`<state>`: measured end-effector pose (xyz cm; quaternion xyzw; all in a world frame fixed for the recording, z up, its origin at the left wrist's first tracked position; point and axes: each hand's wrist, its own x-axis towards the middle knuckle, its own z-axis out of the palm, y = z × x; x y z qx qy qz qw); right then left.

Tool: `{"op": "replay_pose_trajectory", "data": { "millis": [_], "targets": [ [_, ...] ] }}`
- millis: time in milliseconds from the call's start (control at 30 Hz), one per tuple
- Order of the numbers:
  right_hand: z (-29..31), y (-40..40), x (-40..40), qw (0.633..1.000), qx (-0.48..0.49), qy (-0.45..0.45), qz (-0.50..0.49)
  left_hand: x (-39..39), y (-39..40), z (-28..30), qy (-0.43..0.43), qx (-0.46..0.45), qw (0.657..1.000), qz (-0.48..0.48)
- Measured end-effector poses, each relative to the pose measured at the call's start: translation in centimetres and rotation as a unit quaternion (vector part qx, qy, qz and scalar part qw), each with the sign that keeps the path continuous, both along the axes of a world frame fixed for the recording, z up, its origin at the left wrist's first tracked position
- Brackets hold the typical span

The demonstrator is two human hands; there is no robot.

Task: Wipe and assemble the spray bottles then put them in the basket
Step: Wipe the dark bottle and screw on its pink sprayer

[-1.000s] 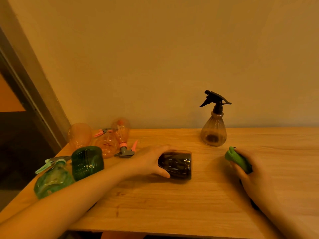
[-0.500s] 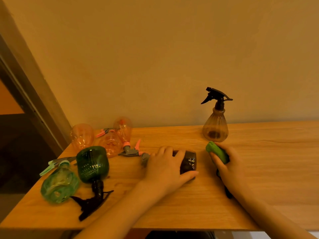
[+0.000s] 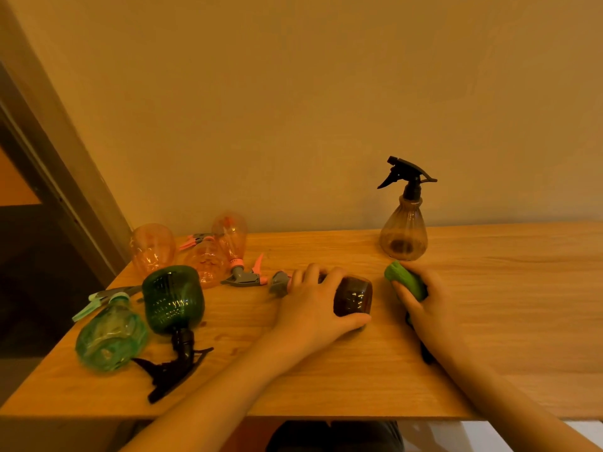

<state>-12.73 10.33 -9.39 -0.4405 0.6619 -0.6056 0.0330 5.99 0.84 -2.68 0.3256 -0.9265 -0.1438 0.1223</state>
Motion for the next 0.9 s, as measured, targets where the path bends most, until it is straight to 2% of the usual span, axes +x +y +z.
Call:
{"op": "replay_pose_trajectory", "data": {
  "millis": [100,200,333,433,500,567,633,733,800,900],
  "targets": [
    [-0.2,-0.1,-0.1,1.0,0.0,-0.008,0.004,0.1,-0.1,-0.4,0.021,0.017,1.0,-0.012],
    [-0.3,0.0,-0.1,1.0,-0.004,-0.007,0.004,0.7,-0.4,0.1,0.046,0.079,0.994,-0.066],
    [-0.5,-0.1,-0.4,1.0,0.008,-0.014,0.005,2.1,-1.9,0.7,0.029,0.159,0.978,-0.13],
    [-0.5,-0.2,-0.3,1.0,0.012,-0.012,0.003,2.8,-2.8,1.3,0.028,0.188,0.973,-0.133],
    [-0.4,-0.1,-0.3,1.0,0.021,-0.003,0.005,2.5,-2.5,1.7,0.057,0.179,0.978,-0.095],
    [-0.4,-0.2,-0.4,1.0,0.03,0.0,0.005,1.8,-1.5,2.1,0.064,0.118,0.99,-0.043],
    [-0.4,-0.2,-0.4,1.0,0.03,0.0,0.002,1.1,-0.3,1.8,0.004,0.003,1.0,-0.015],
    [-0.1,0.0,-0.1,1.0,0.031,-0.004,-0.001,0.5,0.7,0.6,-0.038,-0.084,0.996,-0.001],
    [0.0,0.1,-0.1,0.999,0.03,-0.009,-0.002,0.6,0.3,0.0,-0.025,-0.097,0.995,0.008],
    [-0.2,-0.1,-0.3,0.999,0.034,-0.007,-0.016,1.4,-1.2,0.0,0.006,-0.031,0.999,0.037]
  ]
}}
